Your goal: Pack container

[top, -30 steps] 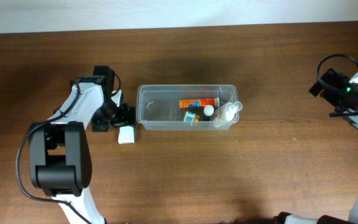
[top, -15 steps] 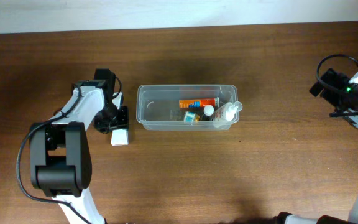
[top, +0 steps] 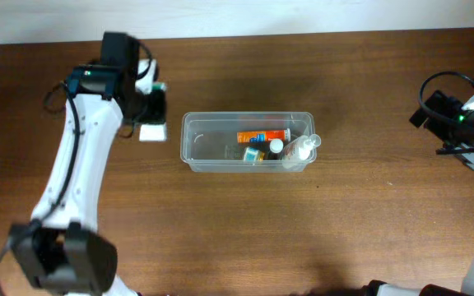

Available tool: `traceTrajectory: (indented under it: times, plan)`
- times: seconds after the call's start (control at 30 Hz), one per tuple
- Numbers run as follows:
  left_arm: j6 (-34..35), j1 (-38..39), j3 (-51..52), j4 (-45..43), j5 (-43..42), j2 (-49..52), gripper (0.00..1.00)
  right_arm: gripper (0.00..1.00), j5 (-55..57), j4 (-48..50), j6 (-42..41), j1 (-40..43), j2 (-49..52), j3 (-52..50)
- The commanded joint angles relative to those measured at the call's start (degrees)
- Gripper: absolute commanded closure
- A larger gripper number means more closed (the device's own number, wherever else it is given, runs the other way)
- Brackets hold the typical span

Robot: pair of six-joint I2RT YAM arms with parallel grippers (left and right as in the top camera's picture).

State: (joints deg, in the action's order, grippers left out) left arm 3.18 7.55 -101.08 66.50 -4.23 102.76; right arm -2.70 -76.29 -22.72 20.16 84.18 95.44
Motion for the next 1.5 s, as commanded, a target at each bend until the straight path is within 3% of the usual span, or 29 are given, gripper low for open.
traceTrajectory:
  times: [0.0,0.07,0.2,0.33,0.47,0.57,0.63,0.67,0.7,0.93,1.1,1.2,1.3,1.47]
  plan:
    - [-8.15,8.07,-1.14,-0.74,-0.48,-3.15,0.64,0.02,-0.07,0.15,-0.26,0.33,-0.04,0.24]
    - [-16.26,13.20,-0.42,-1.42,-0.42,-2.25,0.63,0.02,-0.09,0.13,-0.26,0.33,-0.04,0.24]
    - [-35.54,19.15,0.61,-1.92,-0.42,1.18,0.74,0.01,-0.09,0.13,-0.26,0.33,-0.04,0.24]
    - [-55.78,20.79,0.63,-1.73,0.83,7.69,0.64,0.02,-0.09,0.15,-0.26,0.33,-0.04,0.24]
    - [-60.92,19.89,0.63,-2.21,10.58,12.63,0.65,0.02,-0.09,0.15,-0.26,0.33,-0.04,0.24]
    - [-65.77,19.43,0.63,-3.69,10.95,14.51,0.64,0.01,-0.09,0.13,-0.26,0.33,-0.04,0.24]
    - [-65.16,19.02,0.63,-6.10,11.39,14.67,0.52,0.01,-0.07,0.13,-0.26,0.33,-0.04,0.24]
    - [-63.82,18.97,0.57,-7.15,11.85,14.64,0.32,0.02,-0.09,0.13,-0.26,0.33,-0.04,0.24]
    - [-62.07,18.91,0.28,-7.98,12.83,14.53,0.00,0.02,-0.09,0.15,-0.26,0.33,-0.04,0.24]
    - [-44.22,18.71,-5.35,-7.80,16.17,11.32,0.00,0.01,-0.09,0.13,-0.26,0.33,-0.04,0.24]
    - [-29.59,15.26,-6.45,-0.63,16.13,1.62,0.00,0.02,-0.09,0.13,-0.26,0.33,-0.04,0.24]
    - [-22.05,9.25,-6.45,6.99,15.32,-5.64,0.00,0.01,-0.09,0.15,-0.26,0.33,-0.04,0.24]
    - [-17.29,-2.14,-6.32,13.55,5.99,-15.19,0.00,0.02,-0.09,0.15,-0.26,0.33,-0.04,0.24]
    - [-17.29,-17.18,1.88,10.60,-0.52,-32.35,0.00,0.02,-0.09,0.13,-0.26,0.33,-0.04,0.24]
